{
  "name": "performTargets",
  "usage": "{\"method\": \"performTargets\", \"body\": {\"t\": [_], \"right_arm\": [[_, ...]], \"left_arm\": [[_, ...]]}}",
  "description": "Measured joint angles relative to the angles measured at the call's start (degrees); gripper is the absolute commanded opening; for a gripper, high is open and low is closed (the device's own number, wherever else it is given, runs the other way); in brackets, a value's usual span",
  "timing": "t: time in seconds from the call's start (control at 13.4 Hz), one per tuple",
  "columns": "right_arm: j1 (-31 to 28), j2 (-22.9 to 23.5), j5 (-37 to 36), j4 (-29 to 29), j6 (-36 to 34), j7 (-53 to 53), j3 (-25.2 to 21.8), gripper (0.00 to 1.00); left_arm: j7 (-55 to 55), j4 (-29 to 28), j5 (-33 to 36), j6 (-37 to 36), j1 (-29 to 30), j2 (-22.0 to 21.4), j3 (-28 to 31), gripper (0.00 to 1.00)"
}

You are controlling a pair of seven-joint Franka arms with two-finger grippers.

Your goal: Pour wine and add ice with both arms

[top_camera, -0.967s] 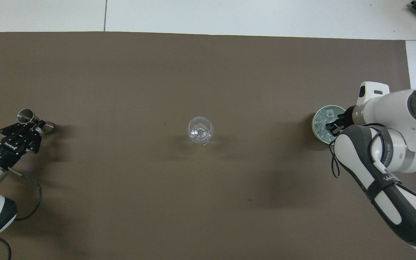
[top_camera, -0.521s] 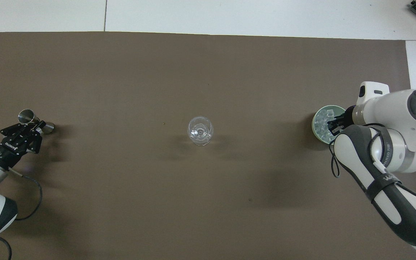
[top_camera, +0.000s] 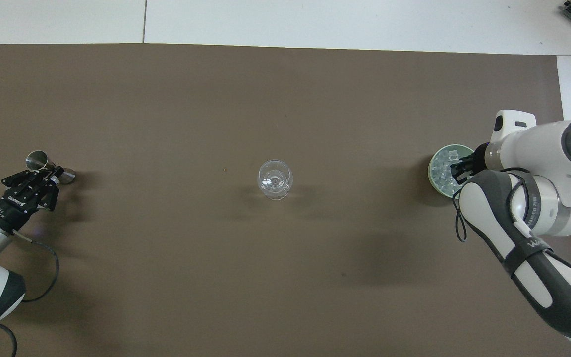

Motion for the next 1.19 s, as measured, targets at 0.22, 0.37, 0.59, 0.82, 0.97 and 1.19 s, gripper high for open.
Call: {"method": "performTargets", "body": {"t": [0.22,0.37,0.59,0.82,0.97,1.19], "right_arm": [[0.0,-1.0,0.0,4.7,-6.4,7.9,1.1,0.00],[0.1,-1.5,0.0,6.7,-8.8,13.7,2.3,0.00],[0.2,-2.6,0.0,9.8,-12.6,23.3,5.3,0.00],[0.2,-3.6,0.0,14.4,-18.0,33.2,9.3,0.00],[0.3,-4.1,0.0,16.9,-20.4,39.9,12.5,0.00],[0.5,-4.1,0.0,18.8,-21.0,50.2,18.4,0.00]], "left_arm": [[0.0,0.1,0.0,0.1,0.0,0.0,0.0,0.00],[0.0,0.1,0.0,0.2,0.0,0.0,0.0,0.00],[0.0,0.2,0.0,0.2,0.0,0.0,0.0,0.00],[0.0,0.2,0.0,0.3,0.0,0.0,0.0,0.03],[0.0,0.2,0.0,0.3,0.0,0.0,0.0,0.03],[0.0,0.2,0.0,0.3,0.0,0.0,0.0,0.05]]}}
